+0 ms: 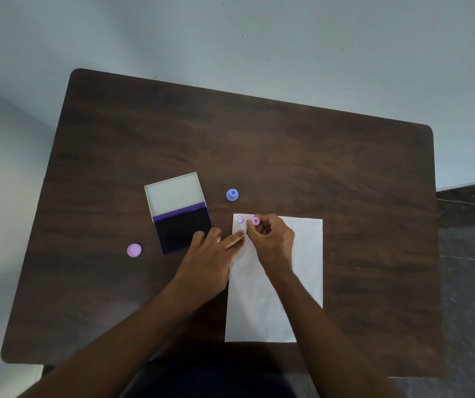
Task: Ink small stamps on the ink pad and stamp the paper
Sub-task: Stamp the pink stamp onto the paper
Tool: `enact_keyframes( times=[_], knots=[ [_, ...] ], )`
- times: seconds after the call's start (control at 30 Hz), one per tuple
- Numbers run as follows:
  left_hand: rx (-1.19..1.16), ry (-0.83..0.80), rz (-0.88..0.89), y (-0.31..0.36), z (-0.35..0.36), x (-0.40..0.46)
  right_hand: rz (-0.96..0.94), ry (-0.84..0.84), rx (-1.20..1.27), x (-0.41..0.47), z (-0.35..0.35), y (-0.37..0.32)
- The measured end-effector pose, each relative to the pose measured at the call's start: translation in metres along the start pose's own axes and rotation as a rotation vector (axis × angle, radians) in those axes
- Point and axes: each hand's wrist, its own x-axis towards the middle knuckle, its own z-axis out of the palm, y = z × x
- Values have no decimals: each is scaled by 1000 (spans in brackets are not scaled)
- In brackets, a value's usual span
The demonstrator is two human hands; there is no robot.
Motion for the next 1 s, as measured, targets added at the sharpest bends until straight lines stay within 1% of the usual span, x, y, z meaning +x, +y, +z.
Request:
enact_keyframes(
  times=[0.47,0.77,1.0],
  knots=[
    [7,-3,-24,2,-1,-1,53,-16,-6,-1,3,-2],
    [27,-4,-17,3,-1,0,86,-68,-41,2,2,-4],
    [75,-43,-23,3,4,-2,115,-83,-22,1,0,-6]
  ],
)
